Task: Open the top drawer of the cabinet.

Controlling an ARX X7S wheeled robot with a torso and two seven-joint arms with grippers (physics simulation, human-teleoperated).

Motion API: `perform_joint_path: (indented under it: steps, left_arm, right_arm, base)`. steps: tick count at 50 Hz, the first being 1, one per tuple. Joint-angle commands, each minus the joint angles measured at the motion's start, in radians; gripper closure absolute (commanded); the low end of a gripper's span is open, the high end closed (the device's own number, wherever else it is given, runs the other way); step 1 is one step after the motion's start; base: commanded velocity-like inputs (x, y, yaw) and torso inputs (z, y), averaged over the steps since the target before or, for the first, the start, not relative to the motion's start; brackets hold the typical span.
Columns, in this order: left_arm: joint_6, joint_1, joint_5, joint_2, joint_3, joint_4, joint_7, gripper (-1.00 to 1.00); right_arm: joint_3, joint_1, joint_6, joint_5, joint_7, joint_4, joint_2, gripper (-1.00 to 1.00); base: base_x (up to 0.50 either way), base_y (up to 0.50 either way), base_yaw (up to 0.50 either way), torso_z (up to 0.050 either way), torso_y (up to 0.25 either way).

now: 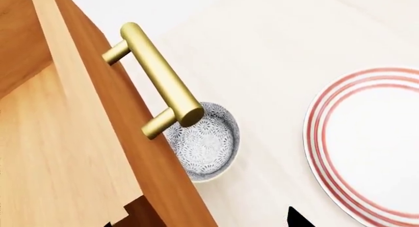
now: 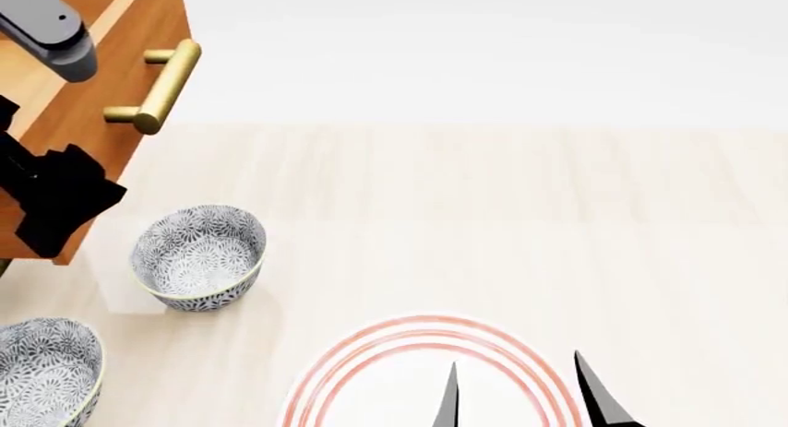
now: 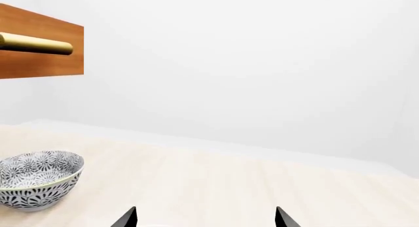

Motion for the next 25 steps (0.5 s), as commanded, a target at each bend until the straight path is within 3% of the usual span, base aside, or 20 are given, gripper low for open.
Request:
perform_joint_path:
  steps: [1, 5, 10, 11, 12, 13, 22, 23, 25]
  left_arm:
    - [-0.016, -0.015, -0.102, 0.026, -0.069, 0.096, 0.026, -1.00]
    - [-0.016, 0.028, -0.115, -0.014, -0.115, 0.216, 0.026, -1.00]
    - [-0.016, 0.157, -0.079, -0.025, -0.257, 0.464, 0.026, -1.00]
    - [-0.016, 0.043, -0.229, -0.175, -0.291, 0.487, -0.124, -1.00]
    - [-0.016, 0.013, -0.379, -0.325, -0.300, 0.478, -0.274, -1.00]
    - [-0.013, 0.022, -0.529, -0.357, -0.365, 0.490, -0.424, -1.00]
    - [0.188, 0.238, -1.879, -0.456, -0.659, 0.754, -1.774, -1.00]
    - [0.223, 0.296, -2.029, -0.464, -0.711, 0.798, -1.837, -1.00]
    - [0.258, 0.353, -2.329, -0.468, -0.761, 0.830, -1.845, -1.00]
  right_arm:
    - [-0.004, 0.000, -0.006, 0.001, 0.002, 0.006, 0.000, -1.00]
    - [-0.002, 0.000, -0.006, 0.002, 0.004, 0.006, 0.001, -1.00]
    - [-0.004, -0.002, -0.005, 0.001, 0.007, 0.002, 0.001, -1.00]
    - [-0.004, -0.002, -0.004, 0.001, 0.008, 0.000, 0.002, -1.00]
    - [-0.006, -0.001, -0.003, -0.001, 0.008, 0.000, 0.002, -1.00]
    - [-0.009, -0.002, -0.002, -0.006, 0.010, -0.004, 0.003, -1.00]
    - [-0.008, 0.001, 0.001, -0.006, 0.016, -0.004, 0.004, -1.00]
    - [-0.008, 0.001, 0.000, -0.007, 0.017, -0.003, 0.004, -1.00]
    - [-0.009, 0.001, -0.002, -0.008, 0.017, -0.002, 0.004, -1.00]
  base:
    - [0.00, 0.00, -0.01, 0.000, 0.000]
    - [0.00, 0.00, 0.00, 0.000, 0.003]
    - [0.00, 0.00, 0.00, 0.000, 0.007]
    - [0.00, 0.00, 0.00, 0.000, 0.000]
    - [0.00, 0.00, 0.00, 0.016, 0.010]
    - [0.00, 0.00, 0.00, 0.000, 0.000]
    - [0.00, 0.00, 0.00, 0.000, 0.000]
    - [0.00, 0.00, 0.00, 0.000, 0.000]
    - [0.00, 0.00, 0.00, 0.000, 0.000]
